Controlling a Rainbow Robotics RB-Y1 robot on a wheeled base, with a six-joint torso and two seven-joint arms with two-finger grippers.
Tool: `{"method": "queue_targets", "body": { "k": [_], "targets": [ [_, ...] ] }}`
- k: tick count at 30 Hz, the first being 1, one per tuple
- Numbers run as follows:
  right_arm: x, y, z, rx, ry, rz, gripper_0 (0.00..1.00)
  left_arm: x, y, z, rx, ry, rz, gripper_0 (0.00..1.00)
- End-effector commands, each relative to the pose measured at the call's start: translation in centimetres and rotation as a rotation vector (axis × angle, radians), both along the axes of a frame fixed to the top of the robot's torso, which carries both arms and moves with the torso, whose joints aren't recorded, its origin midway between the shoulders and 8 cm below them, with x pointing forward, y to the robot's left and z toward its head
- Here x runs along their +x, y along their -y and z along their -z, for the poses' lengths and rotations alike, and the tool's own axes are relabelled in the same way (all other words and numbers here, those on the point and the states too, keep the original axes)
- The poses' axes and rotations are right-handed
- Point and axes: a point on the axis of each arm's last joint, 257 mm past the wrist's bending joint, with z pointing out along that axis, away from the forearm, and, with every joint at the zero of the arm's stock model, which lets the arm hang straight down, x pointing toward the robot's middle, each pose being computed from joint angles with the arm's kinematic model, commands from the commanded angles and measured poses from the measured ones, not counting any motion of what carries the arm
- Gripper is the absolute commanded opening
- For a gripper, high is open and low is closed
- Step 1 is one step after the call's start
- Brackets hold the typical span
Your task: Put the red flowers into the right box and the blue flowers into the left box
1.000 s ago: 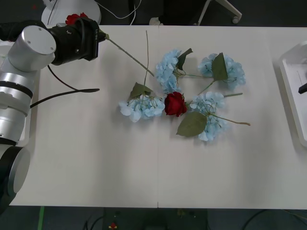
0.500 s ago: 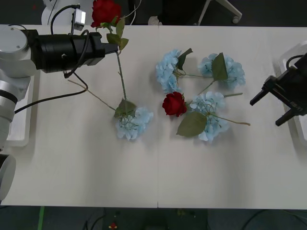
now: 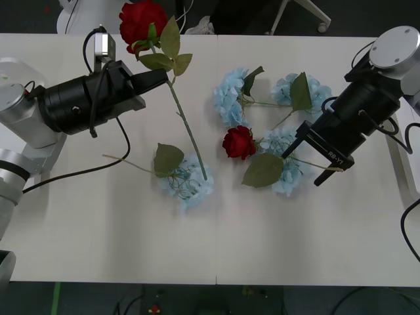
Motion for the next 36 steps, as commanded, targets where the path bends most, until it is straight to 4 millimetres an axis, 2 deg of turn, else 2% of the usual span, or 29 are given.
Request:
{"method": "queue_targets", "body": {
  "k": [1,5,10,16,21,24,26,28,33,36],
  "targets": [
    [1.0,-2.1,-1.2,0.001,0.020,-0.015,0.82,-1.7,1.8,-0.2,0.091,0.161,0.014,0.00],
    [1.2,-2.3,-1.8,0.008,0.030,-0.019,0.82,-2.6,4.5,1.3,0.149,0.173,0.032,0.00],
    [1.5,-2.2,-2.4,0.020,0.035,-0.009,0.83,-3.1,7.0,1.9,0.163,0.169,0.010,0.00],
    [1.5,-1.9,-2.2,0.016,0.027,0.003,0.83,-3.7,9.8,0.5,0.093,0.144,-0.005,0.00],
    [3.0,0.4,-5.5,0.047,0.086,0.035,0.86,-3.5,12.2,-0.8,0.027,0.104,-0.049,0.00],
    [3.8,3.4,-8.3,0.086,0.173,0.027,0.89,-3.4,13.0,-1.3,-0.009,0.073,-0.067,0.00],
    [3.9,5.2,-9.3,0.086,0.229,-0.008,0.91,-3.5,13.2,-1.5,-0.027,0.056,-0.063,0.00],
    [3.8,8.7,-10.5,0.068,0.340,-0.104,0.92,-3.7,13.5,-1.9,-0.054,0.032,-0.058,0.00],
    [3.3,14.8,-11.9,0.052,0.560,-0.304,0.92,-4.1,13.7,-2.4,-0.084,0.003,-0.045,0.00],
    [2.3,17.8,-11.6,0.043,0.686,-0.439,0.92,-4.0,13.7,-2.7,-0.100,-0.010,-0.045,0.00]
  ]
}}
